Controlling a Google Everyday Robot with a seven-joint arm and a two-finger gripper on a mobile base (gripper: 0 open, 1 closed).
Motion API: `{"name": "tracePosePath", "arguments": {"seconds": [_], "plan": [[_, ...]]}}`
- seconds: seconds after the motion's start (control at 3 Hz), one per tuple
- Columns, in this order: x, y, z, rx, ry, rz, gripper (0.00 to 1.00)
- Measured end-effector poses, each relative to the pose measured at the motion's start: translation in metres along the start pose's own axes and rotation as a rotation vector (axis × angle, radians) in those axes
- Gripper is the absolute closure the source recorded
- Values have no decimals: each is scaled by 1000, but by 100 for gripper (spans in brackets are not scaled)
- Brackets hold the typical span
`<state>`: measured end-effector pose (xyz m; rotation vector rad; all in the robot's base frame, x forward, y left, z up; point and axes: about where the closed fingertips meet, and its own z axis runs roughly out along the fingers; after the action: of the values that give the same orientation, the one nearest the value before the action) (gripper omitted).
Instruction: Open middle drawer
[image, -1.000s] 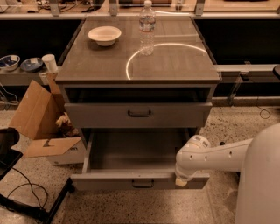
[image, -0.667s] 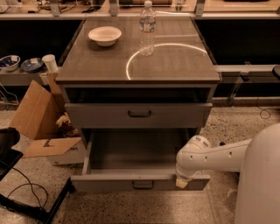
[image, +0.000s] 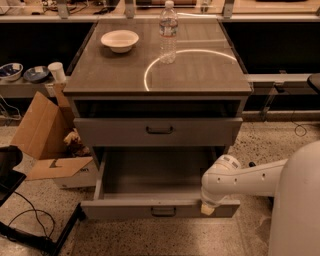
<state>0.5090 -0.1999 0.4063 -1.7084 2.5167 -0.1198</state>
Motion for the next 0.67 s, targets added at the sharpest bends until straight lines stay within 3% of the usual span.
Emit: {"name": "tracePosePath", "arguments": {"seconds": [0.67], "plan": [[0, 0, 0, 0, 0, 0, 5]]}}
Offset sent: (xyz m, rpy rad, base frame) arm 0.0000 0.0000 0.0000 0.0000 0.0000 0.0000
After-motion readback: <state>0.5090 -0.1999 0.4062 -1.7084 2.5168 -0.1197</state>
